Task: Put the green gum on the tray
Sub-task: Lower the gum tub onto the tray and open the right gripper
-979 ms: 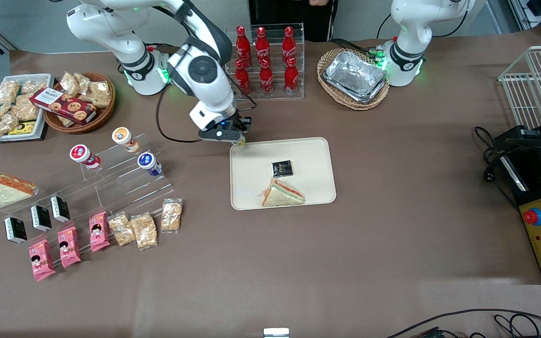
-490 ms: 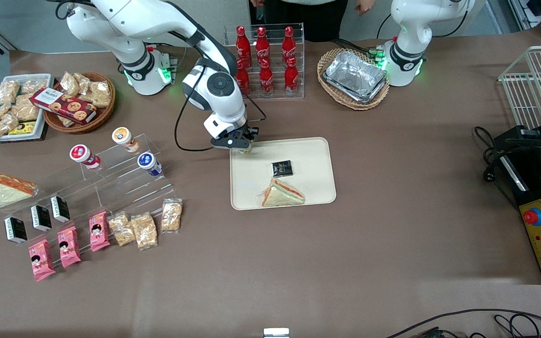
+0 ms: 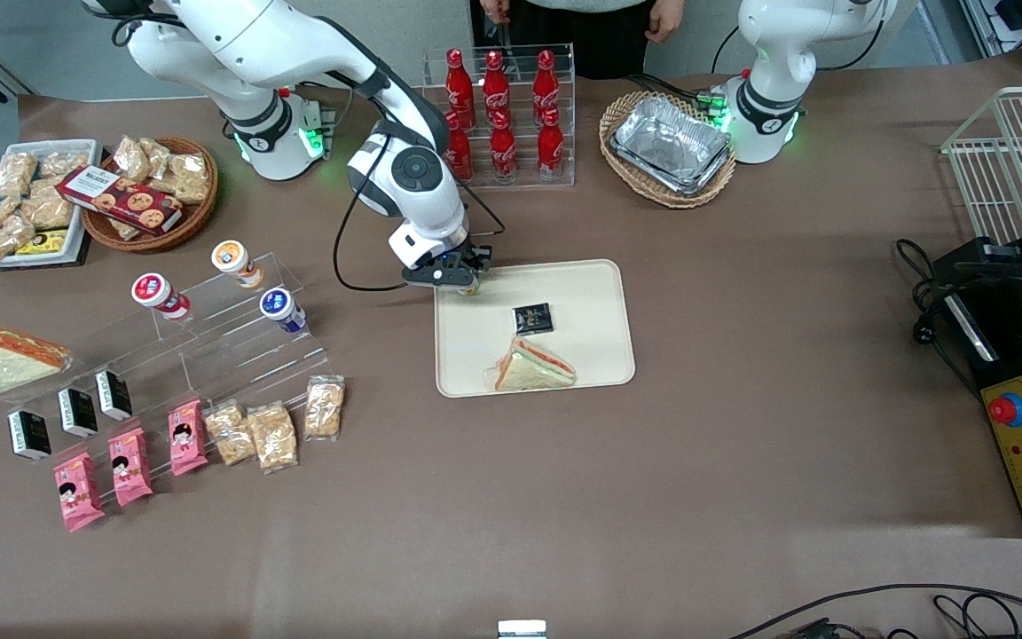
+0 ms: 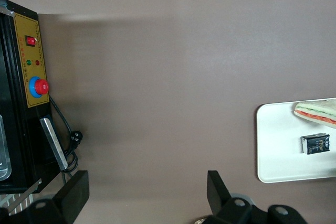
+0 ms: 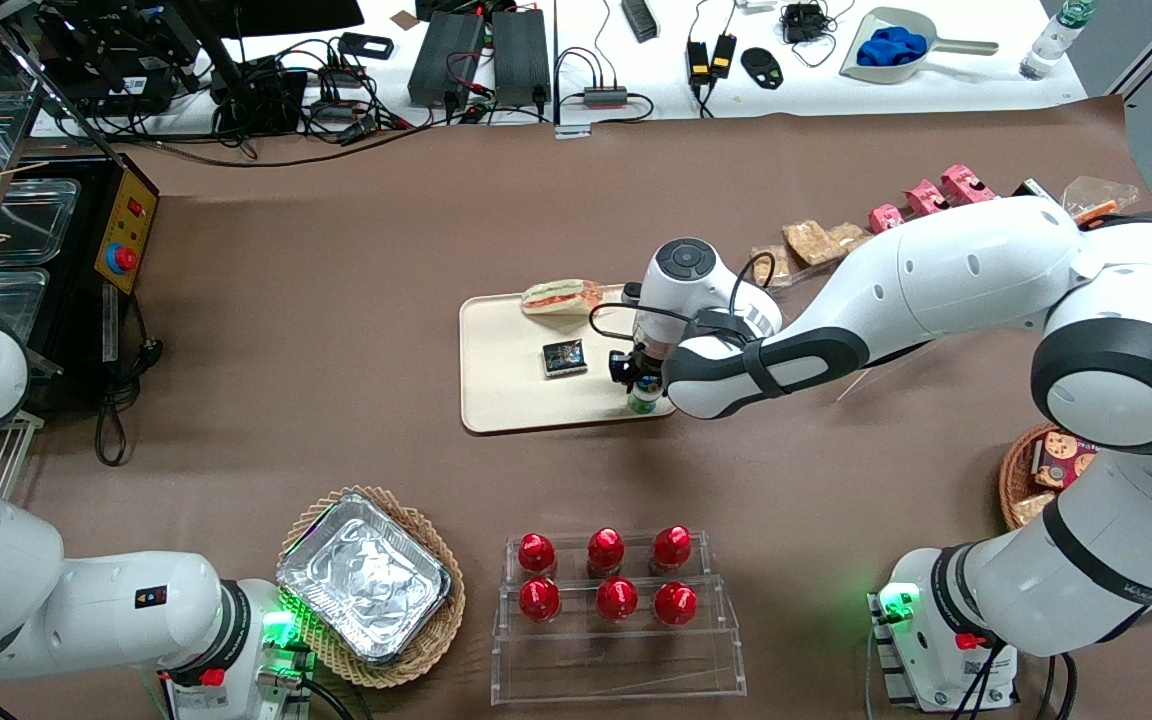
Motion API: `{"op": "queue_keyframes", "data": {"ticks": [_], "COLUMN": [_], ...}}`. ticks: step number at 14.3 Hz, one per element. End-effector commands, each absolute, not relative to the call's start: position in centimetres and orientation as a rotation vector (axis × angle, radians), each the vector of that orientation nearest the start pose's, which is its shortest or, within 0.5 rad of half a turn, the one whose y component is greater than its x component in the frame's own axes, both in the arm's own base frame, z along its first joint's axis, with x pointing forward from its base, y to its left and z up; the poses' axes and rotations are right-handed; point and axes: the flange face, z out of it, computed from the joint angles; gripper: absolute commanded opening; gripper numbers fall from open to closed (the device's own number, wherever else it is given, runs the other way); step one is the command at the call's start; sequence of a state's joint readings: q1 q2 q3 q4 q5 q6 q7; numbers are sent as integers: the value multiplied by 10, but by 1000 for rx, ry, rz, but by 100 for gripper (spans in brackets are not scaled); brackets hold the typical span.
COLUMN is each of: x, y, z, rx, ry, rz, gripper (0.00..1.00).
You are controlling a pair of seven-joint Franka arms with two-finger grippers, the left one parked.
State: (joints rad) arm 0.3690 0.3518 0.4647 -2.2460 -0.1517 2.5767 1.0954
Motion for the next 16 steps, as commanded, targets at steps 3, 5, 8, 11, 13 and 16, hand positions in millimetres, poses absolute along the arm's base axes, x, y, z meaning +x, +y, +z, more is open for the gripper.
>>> {"op": "queue_keyframes", "data": {"ticks": [3,5,8,11,13,16], "x": [371,376,380,381,380,386], "y": [405,402,402,395,391,370], "z": [199,200,222,280,318,397], "rx": [-3106,-3099,-3094,-3167,-3183,-3131], "ry": [118,121,125,119,141,192], "rz": [5,-20,-73,-171,-232,-119], "gripper": [91,100,100,100,100,100]}}
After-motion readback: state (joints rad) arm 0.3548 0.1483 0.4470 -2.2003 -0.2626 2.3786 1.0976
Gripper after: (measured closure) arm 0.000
